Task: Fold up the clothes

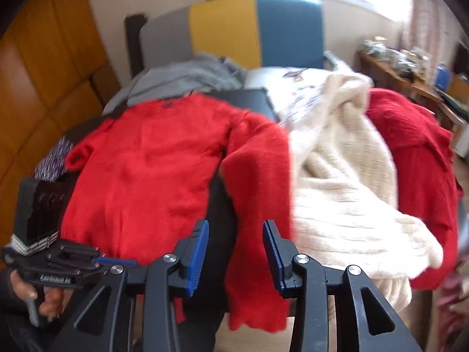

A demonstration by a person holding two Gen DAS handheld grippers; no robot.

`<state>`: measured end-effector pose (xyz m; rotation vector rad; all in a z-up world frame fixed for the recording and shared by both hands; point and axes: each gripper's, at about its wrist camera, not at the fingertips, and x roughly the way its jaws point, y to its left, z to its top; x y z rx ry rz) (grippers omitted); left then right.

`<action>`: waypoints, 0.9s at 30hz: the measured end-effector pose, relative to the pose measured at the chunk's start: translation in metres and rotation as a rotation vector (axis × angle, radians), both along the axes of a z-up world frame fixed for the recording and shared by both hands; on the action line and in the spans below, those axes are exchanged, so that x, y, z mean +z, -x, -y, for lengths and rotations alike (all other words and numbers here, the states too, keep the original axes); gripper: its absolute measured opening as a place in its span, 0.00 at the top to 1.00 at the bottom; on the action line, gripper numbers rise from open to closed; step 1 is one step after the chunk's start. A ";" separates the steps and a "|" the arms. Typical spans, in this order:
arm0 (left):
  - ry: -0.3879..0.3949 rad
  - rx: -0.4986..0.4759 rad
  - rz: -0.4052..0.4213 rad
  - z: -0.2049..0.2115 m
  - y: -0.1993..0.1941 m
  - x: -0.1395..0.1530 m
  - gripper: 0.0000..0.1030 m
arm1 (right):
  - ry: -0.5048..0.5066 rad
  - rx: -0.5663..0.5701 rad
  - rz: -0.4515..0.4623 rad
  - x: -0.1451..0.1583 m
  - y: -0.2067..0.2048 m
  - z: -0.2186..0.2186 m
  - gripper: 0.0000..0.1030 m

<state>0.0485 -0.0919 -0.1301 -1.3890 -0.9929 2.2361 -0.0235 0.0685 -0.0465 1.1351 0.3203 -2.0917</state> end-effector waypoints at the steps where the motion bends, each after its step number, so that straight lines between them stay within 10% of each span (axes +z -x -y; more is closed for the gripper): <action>1: -0.005 0.008 0.009 0.003 -0.001 -0.003 0.93 | -0.022 0.019 0.017 -0.008 -0.003 0.004 0.60; 15: 0.013 -0.003 -0.003 0.001 -0.012 -0.002 0.84 | -0.226 -0.034 0.009 -0.097 -0.024 -0.006 0.61; 18: 0.000 -0.023 -0.002 -0.004 -0.005 -0.003 0.78 | -0.257 -0.059 0.005 -0.115 -0.027 -0.011 0.89; 27: -0.151 -0.058 -0.033 -0.015 0.013 0.001 0.73 | 0.481 -0.195 0.511 -0.104 0.010 -0.073 0.90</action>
